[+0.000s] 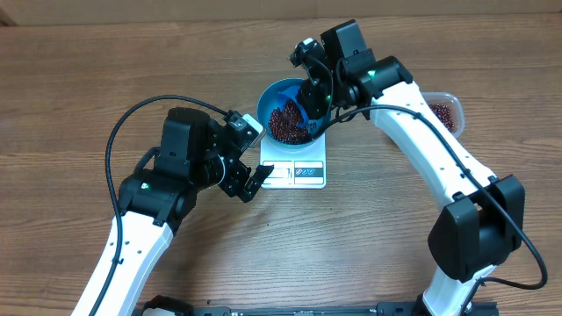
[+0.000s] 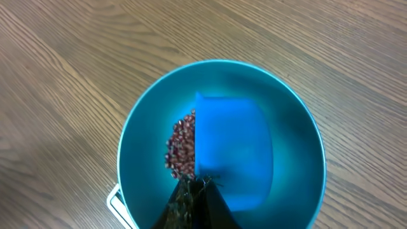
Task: Scoop item into bowl and weigh 150g on scale
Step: 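Tilt the scoop to pour beans into the teal bowl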
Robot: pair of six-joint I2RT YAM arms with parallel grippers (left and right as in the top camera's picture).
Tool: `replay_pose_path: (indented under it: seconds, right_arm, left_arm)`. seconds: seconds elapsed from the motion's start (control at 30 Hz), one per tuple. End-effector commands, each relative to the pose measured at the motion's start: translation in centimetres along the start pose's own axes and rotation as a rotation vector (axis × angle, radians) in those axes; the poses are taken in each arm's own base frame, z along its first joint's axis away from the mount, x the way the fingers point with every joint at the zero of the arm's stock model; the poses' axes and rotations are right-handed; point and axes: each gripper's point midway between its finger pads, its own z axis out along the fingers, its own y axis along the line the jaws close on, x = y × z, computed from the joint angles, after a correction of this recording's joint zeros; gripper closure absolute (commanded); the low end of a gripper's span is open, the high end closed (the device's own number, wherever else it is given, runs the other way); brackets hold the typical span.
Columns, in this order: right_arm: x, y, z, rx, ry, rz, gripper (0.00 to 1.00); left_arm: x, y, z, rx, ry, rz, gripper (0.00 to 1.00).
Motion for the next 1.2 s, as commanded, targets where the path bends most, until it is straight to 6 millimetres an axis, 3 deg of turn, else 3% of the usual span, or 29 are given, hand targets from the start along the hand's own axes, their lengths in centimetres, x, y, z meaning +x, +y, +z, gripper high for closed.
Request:
replay_pose_path:
  seconds: [0.0, 0.73, 1.17]
  right_arm:
    - [-2.1, 0.1, -2.7, 0.072, -0.065, -0.055, 0.96]
    - [-1.9, 1.1, -2.2, 0.291, -0.017, -0.182, 0.96]
    - [-2.6, 1.5, -3.4, 0.305, -0.047, -0.193, 0.96]
  left_arm:
    - [-1.1, 0.1, -0.5, 0.003, -0.027, -0.008, 0.0]
    - [-1.1, 0.1, -0.5, 0.003, -0.027, -0.008, 0.01]
    - [-1.1, 0.1, -0.5, 0.003, -0.027, -0.008, 0.0]
